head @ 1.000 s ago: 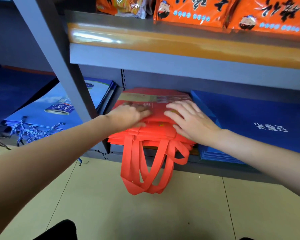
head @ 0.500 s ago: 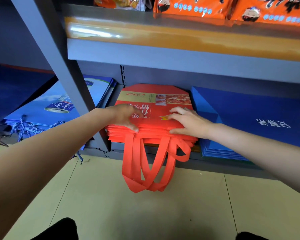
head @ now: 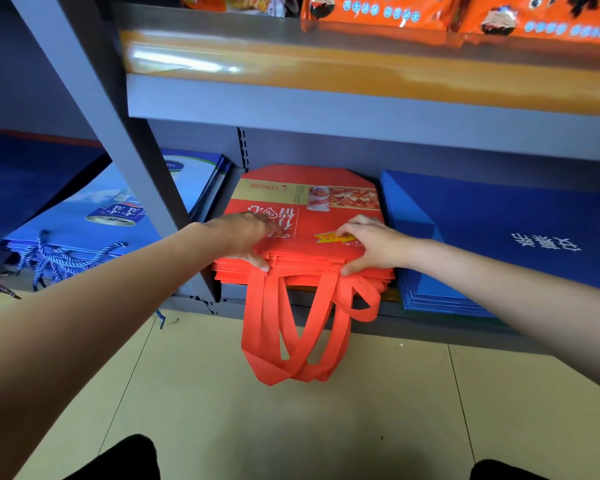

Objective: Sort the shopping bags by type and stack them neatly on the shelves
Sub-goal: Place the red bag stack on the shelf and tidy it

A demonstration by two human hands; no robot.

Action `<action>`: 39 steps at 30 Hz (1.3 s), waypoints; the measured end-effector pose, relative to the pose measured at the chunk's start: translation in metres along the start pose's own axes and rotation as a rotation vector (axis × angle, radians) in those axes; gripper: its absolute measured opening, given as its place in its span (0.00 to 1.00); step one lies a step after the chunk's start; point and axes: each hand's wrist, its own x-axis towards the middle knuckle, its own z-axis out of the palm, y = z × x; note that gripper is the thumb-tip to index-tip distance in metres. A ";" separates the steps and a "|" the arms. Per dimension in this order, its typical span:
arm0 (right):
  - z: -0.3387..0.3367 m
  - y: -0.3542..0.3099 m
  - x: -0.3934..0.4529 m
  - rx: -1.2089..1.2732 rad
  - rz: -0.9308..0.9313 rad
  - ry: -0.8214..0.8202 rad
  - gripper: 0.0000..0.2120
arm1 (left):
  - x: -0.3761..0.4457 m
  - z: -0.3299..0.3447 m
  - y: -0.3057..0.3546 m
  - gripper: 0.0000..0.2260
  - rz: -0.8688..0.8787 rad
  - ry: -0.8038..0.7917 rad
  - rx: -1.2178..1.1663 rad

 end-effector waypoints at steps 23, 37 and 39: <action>-0.020 -0.012 0.007 0.011 -0.025 0.016 0.37 | -0.007 -0.011 0.000 0.26 0.042 0.081 -0.082; -0.037 -0.015 0.009 -0.174 -0.080 0.057 0.35 | 0.009 -0.019 0.002 0.21 -0.010 0.140 -0.156; -0.056 -0.010 0.007 -0.050 -0.070 0.144 0.29 | 0.003 -0.027 -0.004 0.17 -0.037 0.258 -0.221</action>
